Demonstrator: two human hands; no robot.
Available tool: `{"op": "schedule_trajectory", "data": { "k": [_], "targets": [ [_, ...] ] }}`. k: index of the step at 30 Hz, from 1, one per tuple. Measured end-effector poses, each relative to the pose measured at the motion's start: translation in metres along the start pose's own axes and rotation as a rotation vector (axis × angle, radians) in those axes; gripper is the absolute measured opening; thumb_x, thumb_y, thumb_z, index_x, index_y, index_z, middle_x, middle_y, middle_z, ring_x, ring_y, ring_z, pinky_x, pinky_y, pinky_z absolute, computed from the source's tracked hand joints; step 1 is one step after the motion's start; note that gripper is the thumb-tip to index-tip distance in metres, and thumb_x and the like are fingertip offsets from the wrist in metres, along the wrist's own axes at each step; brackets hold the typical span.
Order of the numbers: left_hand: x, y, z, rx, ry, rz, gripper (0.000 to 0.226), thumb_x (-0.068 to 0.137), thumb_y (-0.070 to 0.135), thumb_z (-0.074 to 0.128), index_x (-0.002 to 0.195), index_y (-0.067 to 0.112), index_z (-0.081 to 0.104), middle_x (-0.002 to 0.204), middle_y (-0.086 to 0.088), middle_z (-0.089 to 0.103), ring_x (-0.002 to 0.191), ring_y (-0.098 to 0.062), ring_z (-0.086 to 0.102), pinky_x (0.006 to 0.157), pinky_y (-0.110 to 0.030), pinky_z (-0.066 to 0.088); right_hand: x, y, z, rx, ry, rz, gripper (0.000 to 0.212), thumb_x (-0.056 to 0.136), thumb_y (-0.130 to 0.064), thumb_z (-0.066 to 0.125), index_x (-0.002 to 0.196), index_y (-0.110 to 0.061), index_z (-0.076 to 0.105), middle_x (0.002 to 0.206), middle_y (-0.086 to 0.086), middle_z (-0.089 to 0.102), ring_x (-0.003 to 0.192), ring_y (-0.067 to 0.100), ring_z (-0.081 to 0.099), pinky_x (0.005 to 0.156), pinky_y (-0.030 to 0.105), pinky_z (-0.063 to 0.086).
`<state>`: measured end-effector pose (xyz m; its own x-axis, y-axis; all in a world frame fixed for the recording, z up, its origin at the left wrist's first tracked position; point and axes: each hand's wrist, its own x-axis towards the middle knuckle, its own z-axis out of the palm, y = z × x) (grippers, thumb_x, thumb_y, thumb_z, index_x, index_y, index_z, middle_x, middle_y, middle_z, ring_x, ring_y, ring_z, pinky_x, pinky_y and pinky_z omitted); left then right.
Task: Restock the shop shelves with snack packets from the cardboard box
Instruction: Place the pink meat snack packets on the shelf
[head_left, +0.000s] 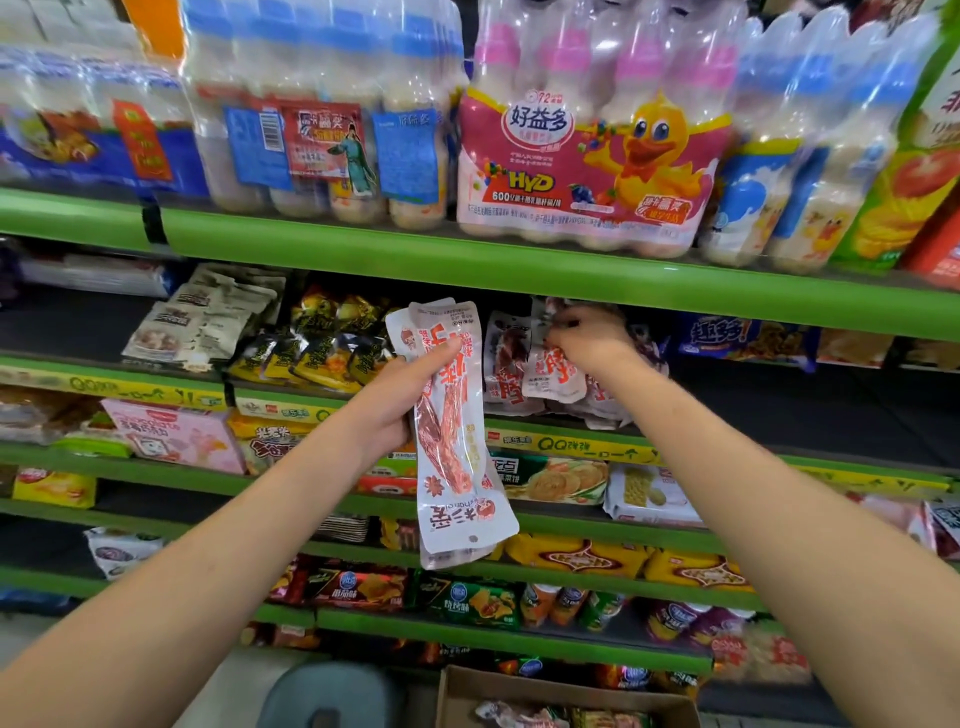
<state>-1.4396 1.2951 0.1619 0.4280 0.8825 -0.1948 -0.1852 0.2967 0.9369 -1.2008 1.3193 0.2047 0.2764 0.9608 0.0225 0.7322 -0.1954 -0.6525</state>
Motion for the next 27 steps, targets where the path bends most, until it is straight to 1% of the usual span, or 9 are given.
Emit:
{"op": "schedule_trajectory", "data": {
  "k": [3, 5, 7, 8, 11, 20, 23, 25, 27],
  "targets": [
    [0.000, 0.002, -0.004, -0.040, 0.012, -0.005, 0.042, 0.077, 0.048, 0.079, 0.108, 0.019, 0.073, 0.109, -0.009, 0.076, 0.098, -0.025, 0.074, 0.067, -0.031, 0.060, 0.009, -0.007, 0.014, -0.127, 0.000, -0.002, 0.039, 0.092, -0.027, 0.060, 0.130, -0.020, 0.061, 0.127, 0.009, 0.064, 0.091, 0.021, 0.062, 0.071, 0.021, 0.045],
    [0.000, 0.003, -0.004, -0.040, 0.011, -0.010, 0.047, 0.079, 0.047, 0.077, 0.114, 0.016, 0.071, 0.110, -0.010, 0.075, 0.100, -0.025, 0.073, 0.070, -0.032, 0.060, 0.013, -0.003, 0.023, -0.229, 0.000, -0.009, 0.037, 0.091, -0.025, 0.059, 0.126, -0.012, 0.062, 0.127, 0.014, 0.063, 0.105, 0.028, 0.063, 0.083, 0.028, 0.049],
    [0.001, 0.004, -0.004, -0.022, 0.002, -0.014, 0.051, 0.079, 0.047, 0.077, 0.117, 0.014, 0.069, 0.111, -0.010, 0.075, 0.102, -0.025, 0.073, 0.073, -0.032, 0.060, 0.013, 0.004, 0.033, -0.376, -0.011, 0.006, 0.035, 0.093, -0.035, 0.057, 0.117, -0.009, 0.063, 0.127, 0.016, 0.063, 0.109, 0.030, 0.061, 0.087, 0.032, 0.046],
    [0.002, 0.004, -0.003, -0.015, -0.004, -0.017, 0.049, 0.080, 0.047, 0.076, 0.116, 0.014, 0.070, 0.111, -0.010, 0.075, 0.103, -0.026, 0.072, 0.074, -0.032, 0.060, 0.011, 0.008, 0.037, -0.478, 0.003, 0.015, 0.040, 0.095, -0.045, 0.053, 0.113, -0.011, 0.063, 0.131, 0.015, 0.061, 0.116, 0.031, 0.056, 0.092, 0.036, 0.043],
    [0.005, 0.006, -0.001, -0.010, -0.006, -0.040, 0.049, 0.082, 0.048, 0.075, 0.117, 0.014, 0.070, 0.113, -0.010, 0.074, 0.104, -0.026, 0.072, 0.081, -0.035, 0.059, 0.010, 0.016, 0.043, -0.663, 0.067, -0.014, 0.060, 0.094, -0.061, 0.040, 0.130, -0.017, 0.060, 0.142, 0.011, 0.052, 0.138, 0.035, 0.032, 0.110, 0.045, 0.027],
    [0.013, 0.002, 0.009, -0.034, 0.013, -0.067, 0.036, 0.084, 0.045, 0.074, 0.103, 0.015, 0.074, 0.107, -0.010, 0.076, 0.095, -0.026, 0.074, 0.067, -0.031, 0.060, -0.001, 0.032, 0.029, -0.569, 0.202, -0.090, 0.050, 0.089, -0.048, 0.052, 0.136, -0.033, 0.053, 0.148, 0.007, 0.042, 0.138, 0.036, 0.027, 0.110, 0.052, 0.023],
    [0.014, 0.002, 0.014, -0.032, 0.012, -0.083, 0.028, 0.086, 0.043, 0.072, 0.093, 0.017, 0.076, 0.103, -0.010, 0.077, 0.089, -0.024, 0.075, 0.064, -0.030, 0.060, -0.002, 0.043, 0.022, -0.576, 0.076, -0.003, 0.052, 0.092, -0.054, 0.044, 0.140, -0.038, 0.048, 0.153, 0.007, 0.039, 0.141, 0.036, 0.027, 0.116, 0.056, 0.017],
    [0.014, 0.001, 0.018, -0.036, 0.015, -0.086, 0.025, 0.087, 0.042, 0.072, 0.089, 0.018, 0.077, 0.103, -0.010, 0.077, 0.088, -0.024, 0.075, 0.064, -0.031, 0.060, -0.006, 0.046, 0.017, -0.581, -0.048, 0.046, 0.052, 0.095, -0.059, 0.038, 0.139, -0.034, 0.051, 0.148, 0.011, 0.047, 0.139, 0.035, 0.035, 0.117, 0.057, 0.018],
    [0.015, 0.000, 0.020, -0.016, 0.016, -0.089, 0.025, 0.087, 0.043, 0.071, 0.089, 0.018, 0.077, 0.104, -0.009, 0.077, 0.092, -0.025, 0.075, 0.071, -0.032, 0.059, -0.013, 0.047, 0.016, -0.554, 0.002, -0.015, 0.050, 0.096, -0.054, 0.042, 0.135, -0.027, 0.056, 0.145, 0.013, 0.050, 0.137, 0.034, 0.039, 0.118, 0.055, 0.019]
  ]
}}
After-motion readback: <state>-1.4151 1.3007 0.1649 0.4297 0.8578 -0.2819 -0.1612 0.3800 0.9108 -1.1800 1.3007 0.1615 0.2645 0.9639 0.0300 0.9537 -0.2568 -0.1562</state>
